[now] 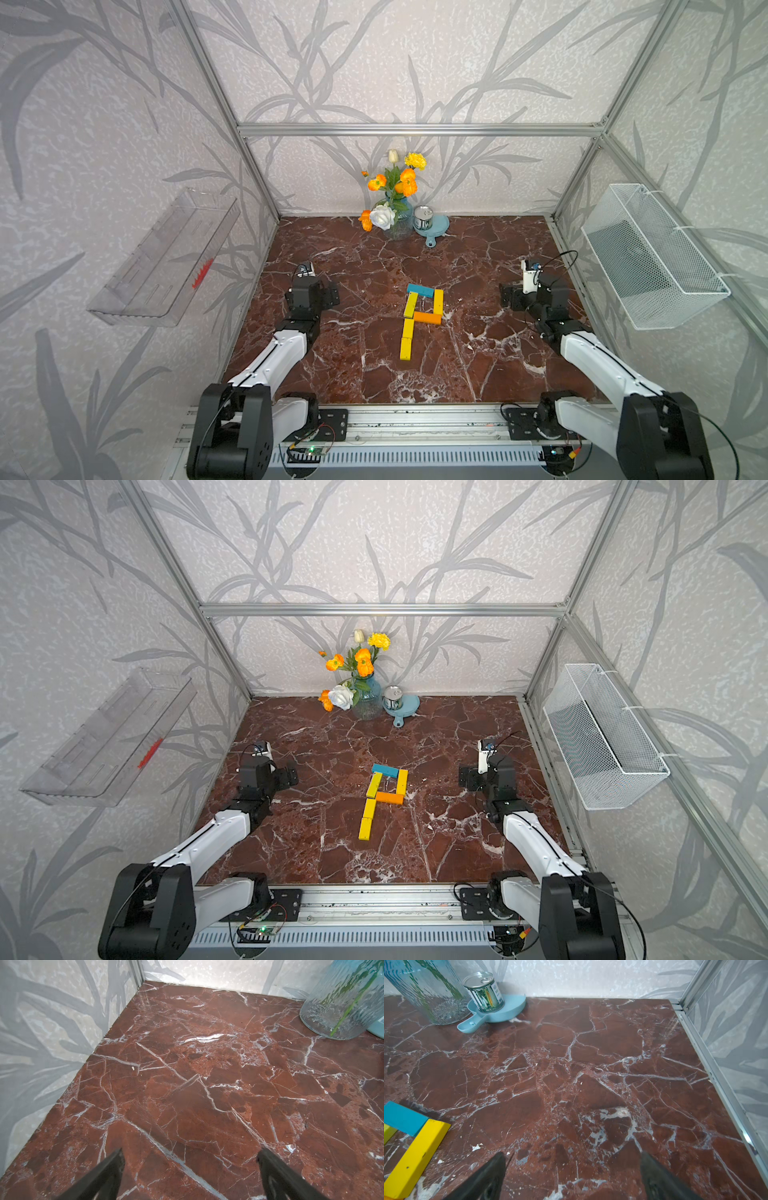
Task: Assemble the letter p with building blocks
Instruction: Reset both arms
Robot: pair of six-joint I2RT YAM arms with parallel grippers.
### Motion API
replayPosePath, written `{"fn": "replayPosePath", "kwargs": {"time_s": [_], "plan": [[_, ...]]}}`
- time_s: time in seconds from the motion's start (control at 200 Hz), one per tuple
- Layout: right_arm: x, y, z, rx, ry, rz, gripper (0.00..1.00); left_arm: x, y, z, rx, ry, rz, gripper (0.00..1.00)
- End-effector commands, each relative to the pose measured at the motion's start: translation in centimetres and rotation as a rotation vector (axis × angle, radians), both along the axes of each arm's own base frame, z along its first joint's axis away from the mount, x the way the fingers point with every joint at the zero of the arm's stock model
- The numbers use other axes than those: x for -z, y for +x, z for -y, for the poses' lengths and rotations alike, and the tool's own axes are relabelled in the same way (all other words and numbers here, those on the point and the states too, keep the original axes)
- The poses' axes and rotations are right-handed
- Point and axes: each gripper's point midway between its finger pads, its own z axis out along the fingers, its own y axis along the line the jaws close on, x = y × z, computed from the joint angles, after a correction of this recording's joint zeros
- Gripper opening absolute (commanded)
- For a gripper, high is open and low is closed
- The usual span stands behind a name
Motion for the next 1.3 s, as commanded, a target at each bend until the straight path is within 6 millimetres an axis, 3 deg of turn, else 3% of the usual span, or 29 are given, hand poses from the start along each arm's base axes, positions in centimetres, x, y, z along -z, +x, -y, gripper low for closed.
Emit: {"fn": "replayPosePath", "kwargs": {"time_s": [0.0,0.205,0.4,0.445,0.605,0.73,0.845,0.915,0.94,1.035,1.17,1.23,1.3], "plan": [[-2.1,1.9,0.4,0.006,-0.038,0.156,0.99,-0.7,0.4,-0.5,0.0,0.029,0.079,1.0],[0.6,2.9,-0.9,-0.056,-0.008,0.151,0.99,0.1,0.6,-0.6,0.012,0.03,0.086,1.0],[-3.0,2.2,-2.6,-0.108,0.019,0.189,0.99,-0.3,0.9,-0.6,0.007,0.013,0.089,1.0],[-3.8,2.5,-3.9,-0.14,0.029,0.169,0.99,-0.3,1.0,-0.6,0.007,0.009,0.076,1.0],[-3.2,3.6,-9.8,-0.269,0.104,-0.082,0.99,-0.8,1.3,-0.5,-0.005,-0.017,0.05,1.0],[-3.4,5.1,-14.1,-0.311,0.192,-0.167,0.99,-1.2,1.2,-0.9,-0.033,-0.024,0.033,1.0],[-3.9,6.3,-18.0,-0.335,0.12,-0.22,0.99,-1.5,1.0,-1.1,-0.052,-0.028,0.035,1.0],[-2.9,6.9,-19.6,-0.338,0.078,-0.293,0.99,-1.8,0.9,-1.2,-0.064,-0.035,0.04,1.0],[-1.5,7.2,-20.3,-0.342,0.066,-0.341,0.99,-1.9,0.9,-1.3,-0.068,-0.036,0.038,1.0],[0.3,8.1,-22.1,-0.354,0.041,-0.41,0.99,-2.2,0.9,-1.3,-0.075,-0.04,0.036,1.0],[0.7,8.0,-22.1,-0.326,0.048,-0.409,0.99,-2.0,0.6,-1.2,-0.072,-0.045,0.027,1.0],[-0.3,7.4,-20.7,-0.308,0.05,-0.356,0.99,-1.8,0.3,-1.4,-0.077,-0.035,0.049,1.0],[-1.9,6.5,-17.7,-0.256,0.08,-0.278,0.99,-1.9,0.1,-1.5,-0.072,-0.019,0.081,1.0]]}}
